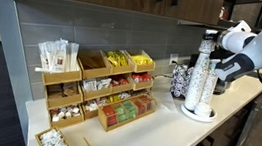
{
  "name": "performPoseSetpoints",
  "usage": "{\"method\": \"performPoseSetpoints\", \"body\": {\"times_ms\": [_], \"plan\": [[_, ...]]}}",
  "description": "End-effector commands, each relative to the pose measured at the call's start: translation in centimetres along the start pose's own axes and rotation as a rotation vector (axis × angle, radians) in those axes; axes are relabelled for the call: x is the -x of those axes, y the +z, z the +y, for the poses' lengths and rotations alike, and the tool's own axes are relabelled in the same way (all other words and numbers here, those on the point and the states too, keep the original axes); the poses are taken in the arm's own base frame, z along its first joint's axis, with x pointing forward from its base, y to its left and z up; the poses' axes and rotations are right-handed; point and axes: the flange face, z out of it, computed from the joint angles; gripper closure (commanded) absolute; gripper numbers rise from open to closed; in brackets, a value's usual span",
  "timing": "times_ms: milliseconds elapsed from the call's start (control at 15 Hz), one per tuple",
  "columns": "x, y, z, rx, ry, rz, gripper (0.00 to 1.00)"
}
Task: Stack up the cups on the counter and turn them upside down
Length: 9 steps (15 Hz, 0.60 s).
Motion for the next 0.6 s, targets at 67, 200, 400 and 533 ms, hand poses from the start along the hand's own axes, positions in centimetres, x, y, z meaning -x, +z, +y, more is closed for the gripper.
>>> {"method": "performPoseSetpoints", "body": {"times_ms": [67,200,400,533], "plan": [[1.6,0.6,0.2,-0.017,0.008,-0.006,0.58],[1.8,0.7,0.1,-0.023,0.018,-0.01,0.58],[2.4,0.8,-0.2,-0.042,0.024,-0.031,0.58],[2.7,1.0,-0.1,-0.05,0.018,-0.039,0.58]]}}
